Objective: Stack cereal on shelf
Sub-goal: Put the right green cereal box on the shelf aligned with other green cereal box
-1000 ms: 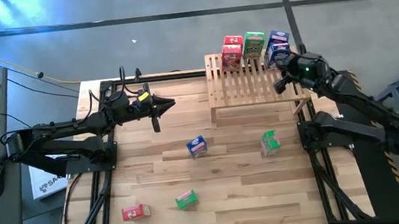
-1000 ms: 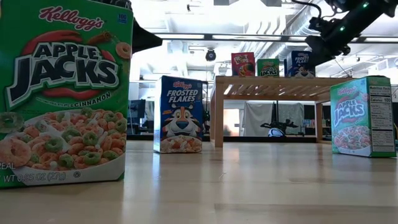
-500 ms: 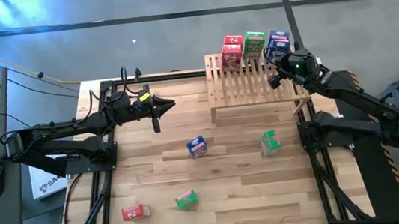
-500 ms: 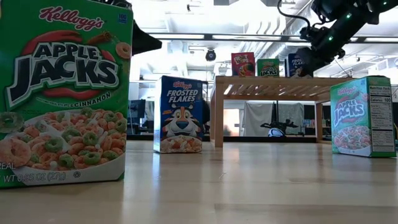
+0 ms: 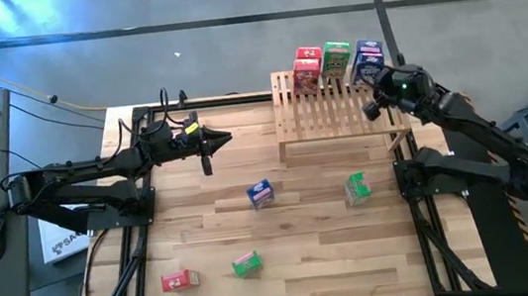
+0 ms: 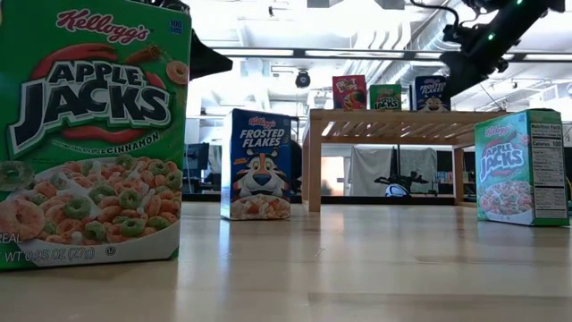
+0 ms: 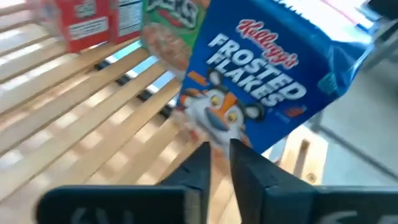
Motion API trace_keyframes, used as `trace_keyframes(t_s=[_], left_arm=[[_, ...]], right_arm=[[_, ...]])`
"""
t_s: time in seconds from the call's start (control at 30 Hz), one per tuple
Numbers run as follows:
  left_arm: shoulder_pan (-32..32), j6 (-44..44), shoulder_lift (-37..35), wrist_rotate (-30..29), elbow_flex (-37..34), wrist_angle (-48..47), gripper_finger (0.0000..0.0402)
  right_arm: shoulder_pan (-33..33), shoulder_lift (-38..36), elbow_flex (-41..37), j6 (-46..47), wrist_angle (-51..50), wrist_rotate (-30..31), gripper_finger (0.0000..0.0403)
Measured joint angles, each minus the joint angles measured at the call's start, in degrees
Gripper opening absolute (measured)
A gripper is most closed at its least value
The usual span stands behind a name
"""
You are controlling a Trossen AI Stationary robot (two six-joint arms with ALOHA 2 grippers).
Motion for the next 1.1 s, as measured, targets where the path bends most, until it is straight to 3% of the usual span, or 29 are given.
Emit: trace_keyframes(t_s=[0.23,0.5,0.8,1.1], left_arm=[[-0.2,-0.95,0.7,-0.02,-5.19,10.59,0.0025],[0.09,-0.73,3.4,0.03,-8.7,17.79,0.0017],[0.09,0.59,6.98,0.03,-8.7,18.97,0.0017],[0.05,1.47,7.08,0.05,-8.7,18.95,0.0017]], right_arm=[[7.59,0.1,5.12,8.43,-10.85,-3.62,0.015],[23.44,0.15,6.72,29.02,-21.03,-3.96,0.0248],[41.28,4.5,6.72,57.62,-30.9,-4.14,0.0271],[53.91,12.25,6.72,72.91,-33.52,-4.08,0.0271]])
